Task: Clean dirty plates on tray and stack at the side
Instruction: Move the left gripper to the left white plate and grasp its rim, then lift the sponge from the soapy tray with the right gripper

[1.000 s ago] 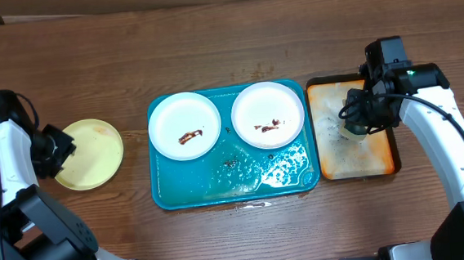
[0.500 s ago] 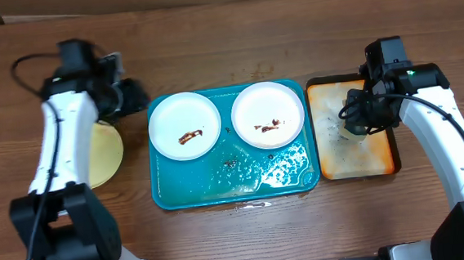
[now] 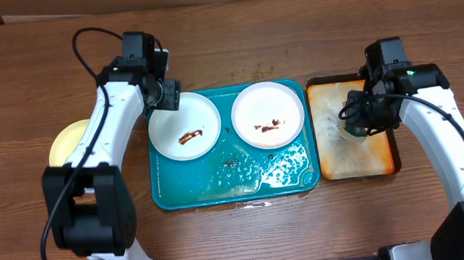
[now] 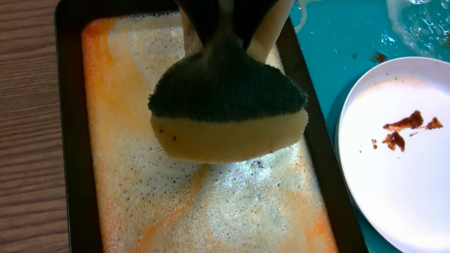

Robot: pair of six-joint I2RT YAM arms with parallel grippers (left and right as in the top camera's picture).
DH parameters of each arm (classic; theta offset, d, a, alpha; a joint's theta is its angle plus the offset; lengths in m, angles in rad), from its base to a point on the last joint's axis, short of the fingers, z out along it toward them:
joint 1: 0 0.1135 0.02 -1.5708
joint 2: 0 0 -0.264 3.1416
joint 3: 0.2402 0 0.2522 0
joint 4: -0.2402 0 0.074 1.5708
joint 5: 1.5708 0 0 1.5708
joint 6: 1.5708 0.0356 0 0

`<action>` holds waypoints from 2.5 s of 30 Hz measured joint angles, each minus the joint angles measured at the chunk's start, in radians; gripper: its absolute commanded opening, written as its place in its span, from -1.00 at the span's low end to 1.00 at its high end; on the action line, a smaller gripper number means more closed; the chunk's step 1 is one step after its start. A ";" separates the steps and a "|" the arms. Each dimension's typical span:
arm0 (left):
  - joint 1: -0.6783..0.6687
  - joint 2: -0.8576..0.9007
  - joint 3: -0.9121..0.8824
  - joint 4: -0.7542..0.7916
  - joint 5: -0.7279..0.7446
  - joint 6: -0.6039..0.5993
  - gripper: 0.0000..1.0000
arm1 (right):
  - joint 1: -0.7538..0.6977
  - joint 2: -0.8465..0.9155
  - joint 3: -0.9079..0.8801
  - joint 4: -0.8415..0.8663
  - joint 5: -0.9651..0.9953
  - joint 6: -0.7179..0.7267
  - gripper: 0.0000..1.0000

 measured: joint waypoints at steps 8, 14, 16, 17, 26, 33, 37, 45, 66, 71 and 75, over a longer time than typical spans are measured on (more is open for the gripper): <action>0.004 0.100 0.000 0.013 -0.011 0.000 0.33 | 0.000 0.000 0.000 0.001 0.000 0.001 -0.92; 0.005 0.144 0.000 0.024 -0.014 -0.001 0.33 | 0.000 0.000 0.000 0.000 0.000 0.000 -0.93; 0.004 0.151 0.000 0.028 -0.014 -0.001 0.34 | 0.000 0.000 0.000 0.001 0.000 0.000 -0.93; 0.005 0.154 0.000 0.029 -0.015 -0.001 0.34 | 0.000 0.000 0.000 0.001 0.000 0.001 -0.93; 0.005 0.170 0.001 -0.015 -0.022 -0.014 -0.29 | 0.000 0.000 0.000 -0.001 0.000 0.001 -0.92; 0.005 0.182 0.001 -0.098 -0.022 -0.027 -0.78 | 0.000 0.000 0.000 -0.003 0.000 0.000 -0.93; 0.004 0.182 0.007 -0.144 -0.020 -0.039 -0.92 | 0.000 0.000 0.000 -0.004 0.000 0.000 -0.92; 0.004 0.182 0.016 -0.268 -0.010 -0.122 -0.92 | 0.000 0.000 0.000 -0.003 0.000 0.000 -0.93; 0.004 0.180 0.016 -0.656 0.021 -0.388 -0.92 | 0.000 0.083 -0.093 0.169 0.000 -0.035 -0.92; 0.004 0.180 0.014 -0.652 0.024 -0.402 -0.91 | 0.000 0.154 -0.151 0.224 0.000 -0.041 -0.92; 0.004 0.179 -0.010 -0.628 0.024 -0.405 -0.92 | 0.000 0.196 -0.157 0.231 -0.004 -0.044 -0.92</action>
